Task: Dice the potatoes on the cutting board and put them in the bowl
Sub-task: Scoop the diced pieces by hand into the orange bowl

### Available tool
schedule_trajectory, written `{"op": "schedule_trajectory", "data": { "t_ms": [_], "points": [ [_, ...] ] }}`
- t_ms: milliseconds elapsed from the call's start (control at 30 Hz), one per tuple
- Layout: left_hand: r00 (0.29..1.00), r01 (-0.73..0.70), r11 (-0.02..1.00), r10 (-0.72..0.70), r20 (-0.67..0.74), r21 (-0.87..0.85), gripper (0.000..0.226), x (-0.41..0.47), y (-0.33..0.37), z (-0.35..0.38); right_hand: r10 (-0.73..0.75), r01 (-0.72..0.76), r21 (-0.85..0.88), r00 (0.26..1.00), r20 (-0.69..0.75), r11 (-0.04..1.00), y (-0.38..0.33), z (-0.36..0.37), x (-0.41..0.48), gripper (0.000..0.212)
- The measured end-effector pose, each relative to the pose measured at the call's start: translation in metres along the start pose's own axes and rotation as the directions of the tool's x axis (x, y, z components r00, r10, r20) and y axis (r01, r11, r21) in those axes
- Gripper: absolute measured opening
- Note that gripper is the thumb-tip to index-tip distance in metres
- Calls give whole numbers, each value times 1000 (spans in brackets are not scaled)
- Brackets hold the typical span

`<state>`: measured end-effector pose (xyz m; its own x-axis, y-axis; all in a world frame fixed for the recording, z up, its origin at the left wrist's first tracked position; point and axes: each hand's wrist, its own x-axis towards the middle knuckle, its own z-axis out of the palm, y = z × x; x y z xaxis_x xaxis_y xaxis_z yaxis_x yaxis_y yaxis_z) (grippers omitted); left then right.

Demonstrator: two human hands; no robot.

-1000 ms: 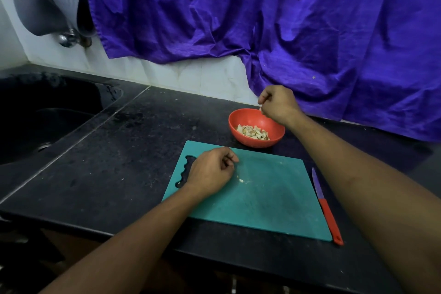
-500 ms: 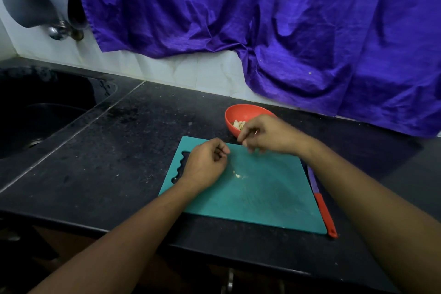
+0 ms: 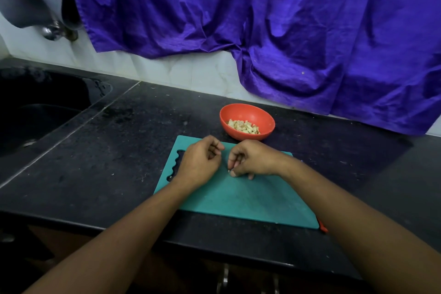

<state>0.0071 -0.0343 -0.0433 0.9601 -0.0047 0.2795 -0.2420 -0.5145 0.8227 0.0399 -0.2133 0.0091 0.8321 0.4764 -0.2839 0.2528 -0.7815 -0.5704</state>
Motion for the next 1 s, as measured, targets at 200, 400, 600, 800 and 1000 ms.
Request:
{"op": "schedule_trajectory", "data": {
  "t_ms": [200, 400, 600, 800, 1000],
  "points": [
    [1000, 3, 1000, -3, 6, 4, 19, 0, 0, -1, 78, -68, -111, 993, 85, 992, -7, -3, 7, 7],
    [1000, 7, 1000, -7, -1, -17, 19, -1, 0, -1, 43, -36, -122, 998, 56, 992, -9, -3, -5, 10],
    [1000, 14, 1000, -13, 4, -27, 20, 1, -1, 0, 1, 126, 293, 917, -398, 948, -10, -76, -12, 6],
    [1000, 14, 999, -14, 4, -35, 19, 0, -2, -1, -16, 116, 75, 631, -776, 990, -6, -103, 16, 22],
    [1000, 10, 1000, -10, -1, -29, 19, 0, -1, -1, 10, -79, -111, 851, -525, 991, 11, -88, 24, 39]
  ]
}}
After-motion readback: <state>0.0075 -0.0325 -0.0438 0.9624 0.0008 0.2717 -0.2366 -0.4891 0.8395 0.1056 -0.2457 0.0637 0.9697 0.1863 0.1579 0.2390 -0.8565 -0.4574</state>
